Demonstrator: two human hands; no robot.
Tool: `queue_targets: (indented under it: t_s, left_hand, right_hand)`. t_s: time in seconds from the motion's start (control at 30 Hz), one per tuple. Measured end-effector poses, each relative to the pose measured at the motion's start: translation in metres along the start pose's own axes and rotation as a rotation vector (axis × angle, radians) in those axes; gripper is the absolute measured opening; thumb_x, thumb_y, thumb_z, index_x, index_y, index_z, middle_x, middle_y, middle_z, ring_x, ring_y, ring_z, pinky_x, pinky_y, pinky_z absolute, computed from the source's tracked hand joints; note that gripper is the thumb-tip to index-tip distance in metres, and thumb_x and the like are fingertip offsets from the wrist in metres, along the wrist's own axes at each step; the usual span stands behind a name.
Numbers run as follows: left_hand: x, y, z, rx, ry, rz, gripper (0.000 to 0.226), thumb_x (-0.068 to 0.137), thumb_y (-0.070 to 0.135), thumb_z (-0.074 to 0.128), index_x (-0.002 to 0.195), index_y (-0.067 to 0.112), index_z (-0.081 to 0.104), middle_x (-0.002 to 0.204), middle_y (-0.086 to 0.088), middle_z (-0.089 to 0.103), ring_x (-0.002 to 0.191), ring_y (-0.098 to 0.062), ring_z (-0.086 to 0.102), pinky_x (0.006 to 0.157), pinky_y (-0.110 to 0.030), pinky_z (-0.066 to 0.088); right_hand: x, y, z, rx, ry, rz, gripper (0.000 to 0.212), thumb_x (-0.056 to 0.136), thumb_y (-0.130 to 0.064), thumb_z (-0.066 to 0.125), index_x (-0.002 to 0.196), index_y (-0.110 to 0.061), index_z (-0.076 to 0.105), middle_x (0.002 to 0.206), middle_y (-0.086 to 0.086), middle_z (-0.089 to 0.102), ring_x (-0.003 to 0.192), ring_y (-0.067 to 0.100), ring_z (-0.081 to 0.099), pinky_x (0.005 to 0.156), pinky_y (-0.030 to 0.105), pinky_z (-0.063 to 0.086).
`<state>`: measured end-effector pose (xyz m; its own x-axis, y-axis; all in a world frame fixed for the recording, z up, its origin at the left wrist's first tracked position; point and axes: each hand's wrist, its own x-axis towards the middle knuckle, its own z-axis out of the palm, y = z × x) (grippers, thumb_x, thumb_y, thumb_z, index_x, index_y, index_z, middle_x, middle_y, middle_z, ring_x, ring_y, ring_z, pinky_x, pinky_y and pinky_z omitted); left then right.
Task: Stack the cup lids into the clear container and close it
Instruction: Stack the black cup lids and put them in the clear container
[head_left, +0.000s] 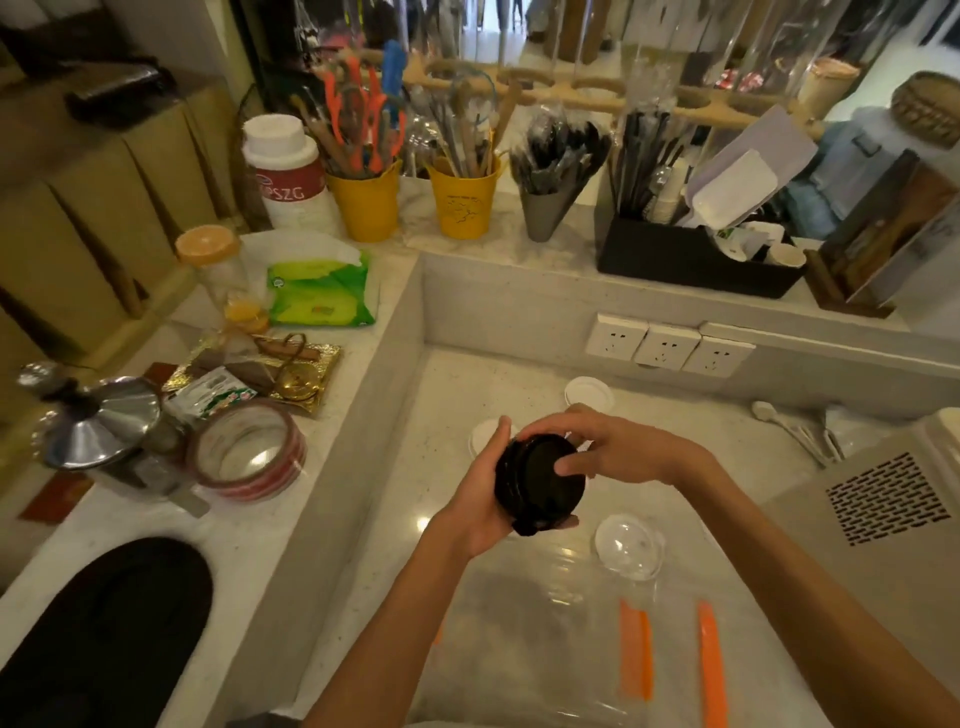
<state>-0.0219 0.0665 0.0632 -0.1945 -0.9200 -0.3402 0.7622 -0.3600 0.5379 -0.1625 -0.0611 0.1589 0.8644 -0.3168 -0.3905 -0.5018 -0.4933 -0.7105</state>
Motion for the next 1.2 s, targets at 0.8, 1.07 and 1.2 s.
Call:
queue_targets:
  t_s: [0.8,1.07,1.2]
  left_hand:
    - [-0.051,-0.01,-0.011,-0.001,0.25,0.24,0.07,0.09,0.076,0.045,0.126,0.021,0.07,0.122,-0.012,0.074,0.115,-0.034,0.07,0.082,-0.046,0.061]
    - [-0.059,-0.011,-0.014,0.025,0.299,0.228,0.073,0.088,0.081,0.043,0.124,0.025,0.071,0.12,-0.012,0.075,0.116,-0.031,0.07,0.086,-0.047,0.06]
    - [-0.061,-0.01,-0.012,0.058,0.315,0.243,0.068,0.088,0.079,0.045,0.12,0.026,0.074,0.113,-0.008,0.078,0.111,-0.03,0.072,0.082,-0.045,0.061]
  right_hand:
    - [0.007,-0.041,0.076,0.029,0.239,-0.002,0.063,0.076,-0.051,0.075,0.133,-0.042,0.05,0.132,-0.013,0.047,0.119,0.012,0.052,0.092,0.04,0.057]
    - [0.005,-0.042,0.086,0.011,0.239,-0.065,0.06,0.079,-0.051,0.072,0.134,-0.043,0.05,0.132,-0.014,0.049,0.119,0.012,0.052,0.09,0.03,0.057]
    - [0.005,-0.04,0.092,0.063,0.278,-0.081,0.062,0.081,-0.053,0.07,0.138,-0.04,0.048,0.135,-0.013,0.05,0.122,0.009,0.051,0.094,0.025,0.053]
